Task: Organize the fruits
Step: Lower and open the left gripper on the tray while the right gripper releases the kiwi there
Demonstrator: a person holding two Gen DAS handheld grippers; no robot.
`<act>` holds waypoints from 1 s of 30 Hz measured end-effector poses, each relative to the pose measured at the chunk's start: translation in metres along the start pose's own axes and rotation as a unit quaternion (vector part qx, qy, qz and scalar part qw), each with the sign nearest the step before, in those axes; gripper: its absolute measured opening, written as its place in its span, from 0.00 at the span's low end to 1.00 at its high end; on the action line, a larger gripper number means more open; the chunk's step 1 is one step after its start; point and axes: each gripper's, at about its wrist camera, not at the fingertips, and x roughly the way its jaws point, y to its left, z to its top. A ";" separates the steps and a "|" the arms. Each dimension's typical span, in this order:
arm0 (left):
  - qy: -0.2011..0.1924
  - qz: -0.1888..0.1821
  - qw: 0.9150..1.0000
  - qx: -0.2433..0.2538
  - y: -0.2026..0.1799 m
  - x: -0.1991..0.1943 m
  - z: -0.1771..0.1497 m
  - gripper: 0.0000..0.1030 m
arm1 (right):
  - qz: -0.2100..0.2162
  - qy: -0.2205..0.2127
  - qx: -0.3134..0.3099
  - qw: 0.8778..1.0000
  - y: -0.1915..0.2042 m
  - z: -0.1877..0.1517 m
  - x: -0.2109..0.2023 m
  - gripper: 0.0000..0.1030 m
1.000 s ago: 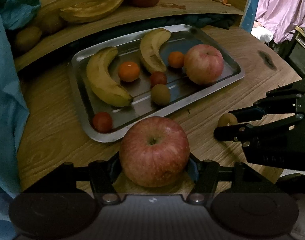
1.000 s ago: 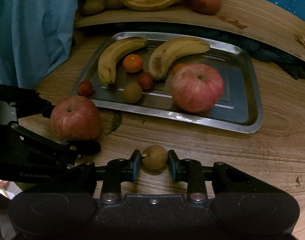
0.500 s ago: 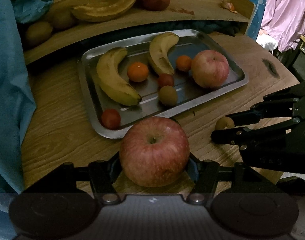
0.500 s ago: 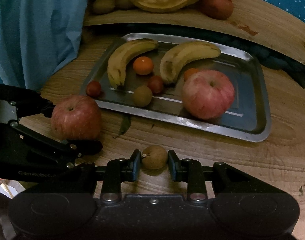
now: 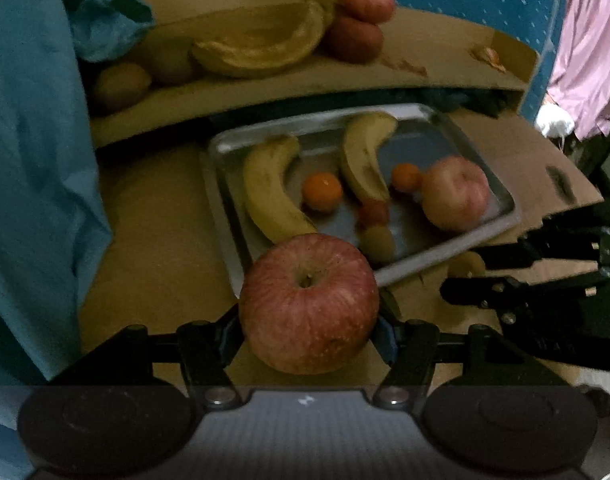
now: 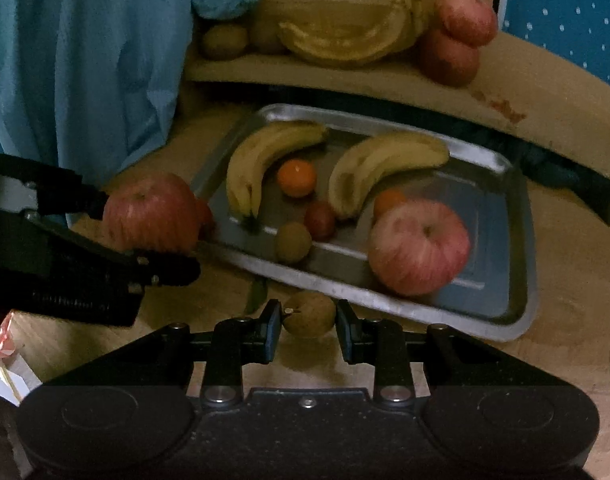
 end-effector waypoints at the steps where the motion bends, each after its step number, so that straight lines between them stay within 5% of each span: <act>1: -0.004 0.003 1.000 -0.003 0.002 -0.001 0.003 0.67 | 0.000 -0.003 -0.002 1.000 0.000 0.002 -0.001 0.30; 30: -0.028 0.027 0.999 -0.006 0.010 0.039 0.081 0.67 | 0.017 -0.017 -0.066 0.998 -0.012 0.044 0.031 0.30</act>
